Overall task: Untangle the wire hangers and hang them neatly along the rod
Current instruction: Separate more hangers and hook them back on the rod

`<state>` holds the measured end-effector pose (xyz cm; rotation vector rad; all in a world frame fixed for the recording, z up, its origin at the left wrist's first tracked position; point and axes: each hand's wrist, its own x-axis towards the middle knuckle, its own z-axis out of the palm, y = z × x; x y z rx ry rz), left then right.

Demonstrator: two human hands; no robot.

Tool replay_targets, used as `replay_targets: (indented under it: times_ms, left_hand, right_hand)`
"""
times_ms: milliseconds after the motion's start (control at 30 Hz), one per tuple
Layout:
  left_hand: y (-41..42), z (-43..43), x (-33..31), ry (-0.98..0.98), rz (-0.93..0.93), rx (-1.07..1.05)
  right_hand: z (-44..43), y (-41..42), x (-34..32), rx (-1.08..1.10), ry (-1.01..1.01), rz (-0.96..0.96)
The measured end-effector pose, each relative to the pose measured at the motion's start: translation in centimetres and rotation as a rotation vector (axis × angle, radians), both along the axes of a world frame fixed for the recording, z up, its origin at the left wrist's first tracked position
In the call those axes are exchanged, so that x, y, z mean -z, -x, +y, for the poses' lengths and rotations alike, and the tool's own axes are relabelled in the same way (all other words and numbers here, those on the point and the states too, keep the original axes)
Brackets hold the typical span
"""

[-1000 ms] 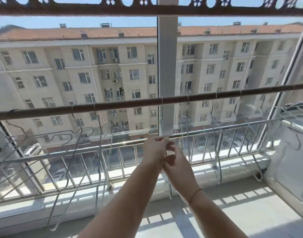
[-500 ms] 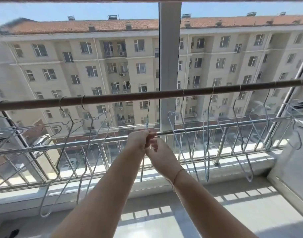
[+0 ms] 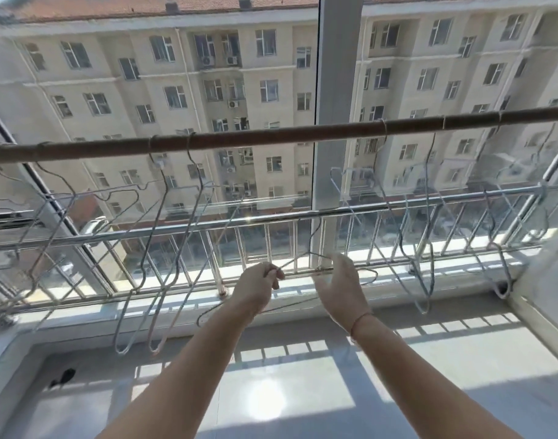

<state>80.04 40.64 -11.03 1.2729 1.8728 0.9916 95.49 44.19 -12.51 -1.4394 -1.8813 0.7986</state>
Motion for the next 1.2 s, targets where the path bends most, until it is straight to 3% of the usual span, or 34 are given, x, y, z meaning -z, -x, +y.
replay_targets:
  times_ms: [67,200,333,467,600,667,767,800,1000,1200]
  left_hand:
    - [0.0,-0.8,0.6,0.024,0.074,0.067]
    - [0.7,-2.0,0.8,0.012,0.049,0.144]
    - [1.8,-1.5,1.7,-0.07,0.217,0.1]
    - [1.4,-0.9,2.1,-0.196,0.267,0.036]
    - [-0.8,-1.1,1.8,-0.31,0.306,-0.109]
    - [-2.6,-1.6,1.0,-0.336,0.153,-0.121]
    - [-5.2,-2.1,-1.1,-0.142,-0.385,0.093]
    - [-5.8,-1.9,-1.5,-0.102,-0.49,0.115]
    - [-6.7,-0.6,-4.5,-0.127,-0.675,0.053]
    - [-5.9,-1.6,-7.2,-0.188,-0.747,0.119]
  right_hand:
    - [0.3,-0.7,0.9,-0.024,-0.044,-0.08]
    - [0.6,-2.4,1.7,-0.099,-0.02,-0.245]
    - [-0.6,-3.4,0.4,-0.098,0.129,0.004]
    - [-2.8,-3.8,-0.6,-0.106,0.393,0.365]
    - [-4.4,-3.8,-1.8,-0.113,0.462,0.511]
    - [-4.6,-3.6,-2.3,-0.101,0.436,0.544]
    - [-4.6,-3.4,-3.1,-0.076,0.406,0.604]
    - [-4.6,-3.3,-3.3,-0.066,0.404,0.632]
    - [-5.0,-2.8,-5.3,-0.059,0.475,0.879]
    - [-7.3,-3.1,-6.6,-0.17,0.507,0.965]
